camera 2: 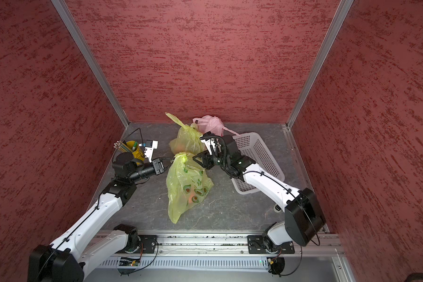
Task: Place the peach into a plastic bag & tie a knot
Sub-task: Tie the plastic bag at the center of the board.
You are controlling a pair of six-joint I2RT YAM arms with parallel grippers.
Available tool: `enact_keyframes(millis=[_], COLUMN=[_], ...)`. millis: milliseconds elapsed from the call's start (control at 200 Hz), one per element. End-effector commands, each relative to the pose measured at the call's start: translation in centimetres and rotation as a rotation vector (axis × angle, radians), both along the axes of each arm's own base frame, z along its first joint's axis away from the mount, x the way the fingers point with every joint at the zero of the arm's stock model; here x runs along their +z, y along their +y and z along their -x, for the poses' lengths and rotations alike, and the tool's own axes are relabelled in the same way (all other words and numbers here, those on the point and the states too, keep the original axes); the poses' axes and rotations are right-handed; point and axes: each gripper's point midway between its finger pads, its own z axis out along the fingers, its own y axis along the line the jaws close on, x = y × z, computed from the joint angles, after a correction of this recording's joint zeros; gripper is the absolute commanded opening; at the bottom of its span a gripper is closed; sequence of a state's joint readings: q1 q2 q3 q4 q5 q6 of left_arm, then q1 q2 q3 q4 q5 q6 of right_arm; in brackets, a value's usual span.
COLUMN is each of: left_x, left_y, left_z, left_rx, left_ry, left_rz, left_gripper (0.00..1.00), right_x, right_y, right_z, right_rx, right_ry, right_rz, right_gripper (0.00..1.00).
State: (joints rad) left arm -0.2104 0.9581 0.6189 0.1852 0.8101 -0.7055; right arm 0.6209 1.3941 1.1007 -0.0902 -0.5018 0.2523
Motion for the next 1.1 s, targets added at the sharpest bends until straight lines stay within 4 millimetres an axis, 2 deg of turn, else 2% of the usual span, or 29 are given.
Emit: enact_keyframes(millis=[0,120,190,285,411,571,781,1092], left_x=[2.0,2.0,2.0,2.2,2.2,2.4,2.4,2.4], left_y=[0.2,0.2,0.1,0.2,0.2,0.1,0.1,0.0], left_z=[0.1,0.0,0.0,0.0,0.0,0.2,0.3,0.3], left_rx=[0.001,0.002,0.001,0.003,0.001,-0.005,-0.010,-0.019], left_ry=[-0.076,-0.072,-0.071,-0.072,-0.072,-0.071,-0.070,-0.066], left_rz=[0.009,0.008,0.008,0.009,0.009,0.010,0.012,0.018], left_gripper=[0.00,0.00,0.00,0.00,0.00,0.00,0.00,0.00], right_x=[4.3,6.2,7.4,8.7,9.0,8.1,7.0,6.8], right_y=[-1.3,-0.4,-0.1,0.0,0.6,2.3,3.5,4.6], right_z=[0.9,4.6,6.5,7.6,7.6,7.1,5.9,5.6], right_rx=[-0.034,0.125,0.186,0.207,0.213,0.233,0.223,0.237], right_ry=[-0.082,-0.070,-0.075,-0.088,-0.077,-0.053,-0.034,-0.033], right_rz=[-0.037,-0.098,-0.128,-0.151,-0.141,-0.122,-0.095,-0.106], right_gripper=[0.35,0.33,0.37,0.43,0.45,0.46,0.48,0.43])
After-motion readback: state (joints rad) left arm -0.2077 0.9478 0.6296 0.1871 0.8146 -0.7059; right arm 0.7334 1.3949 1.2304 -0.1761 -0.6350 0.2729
